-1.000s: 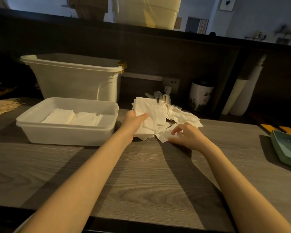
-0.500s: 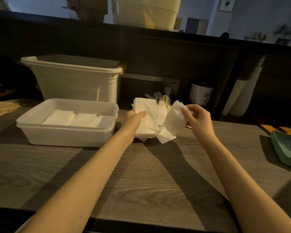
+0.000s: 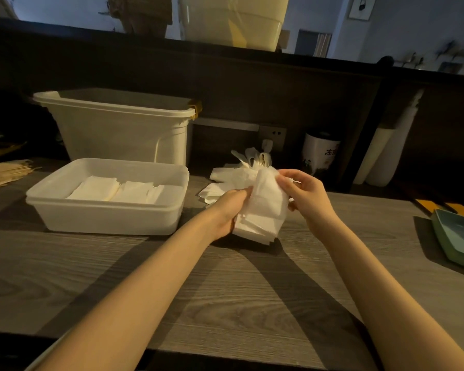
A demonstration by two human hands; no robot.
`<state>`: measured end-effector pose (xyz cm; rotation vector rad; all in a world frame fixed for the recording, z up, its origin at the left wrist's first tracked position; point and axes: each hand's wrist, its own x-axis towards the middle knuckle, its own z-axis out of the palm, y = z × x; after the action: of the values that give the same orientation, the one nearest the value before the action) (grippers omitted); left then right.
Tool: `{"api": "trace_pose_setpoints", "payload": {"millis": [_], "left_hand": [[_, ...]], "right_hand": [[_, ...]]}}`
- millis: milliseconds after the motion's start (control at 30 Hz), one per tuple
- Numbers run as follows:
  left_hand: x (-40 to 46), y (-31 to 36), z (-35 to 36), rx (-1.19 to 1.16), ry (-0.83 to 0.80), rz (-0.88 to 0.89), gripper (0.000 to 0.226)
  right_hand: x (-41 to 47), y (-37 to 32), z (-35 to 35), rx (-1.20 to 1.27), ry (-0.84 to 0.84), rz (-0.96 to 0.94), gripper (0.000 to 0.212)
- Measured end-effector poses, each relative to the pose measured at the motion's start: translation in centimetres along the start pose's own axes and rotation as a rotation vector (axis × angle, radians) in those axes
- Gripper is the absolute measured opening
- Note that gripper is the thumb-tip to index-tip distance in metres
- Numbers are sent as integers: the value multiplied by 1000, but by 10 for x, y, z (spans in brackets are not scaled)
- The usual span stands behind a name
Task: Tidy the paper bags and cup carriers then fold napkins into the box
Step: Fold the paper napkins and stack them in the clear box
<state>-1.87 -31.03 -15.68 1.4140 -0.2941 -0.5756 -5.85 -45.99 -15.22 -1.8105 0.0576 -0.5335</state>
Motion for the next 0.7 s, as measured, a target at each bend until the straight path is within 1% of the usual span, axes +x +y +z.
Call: {"api": "trace_pose_setpoints", "payload": {"millis": [133, 200, 267, 367, 467, 567, 667, 700], "left_hand": [[-4, 3, 3, -62, -47, -29, 28], [-5, 2, 4, -27, -56, -25, 24], [-5, 1, 5, 13, -33, -16, 20], [-3, -1, 3, -22, 36, -18, 15], [-1, -2, -1, -111, 100, -26, 23], [2, -1, -2, -136, 69, -39, 32], [1, -1, -2, -50, 49, -30, 22], [0, -1, -2, -12, 49, -18, 23]], "right_hand": [[-1, 1, 5, -129, 57, -101, 22], [-1, 2, 7, -181, 93, -139, 26], [-2, 2, 8, -170, 110, -131, 32], [-2, 1, 10, -93, 28, -44, 50], [-2, 2, 12, -161, -92, -33, 71], [-1, 2, 13, -237, -110, -74, 78], [-1, 2, 12, -221, -115, -102, 82], [0, 2, 11, -224, -109, -113, 83]]}}
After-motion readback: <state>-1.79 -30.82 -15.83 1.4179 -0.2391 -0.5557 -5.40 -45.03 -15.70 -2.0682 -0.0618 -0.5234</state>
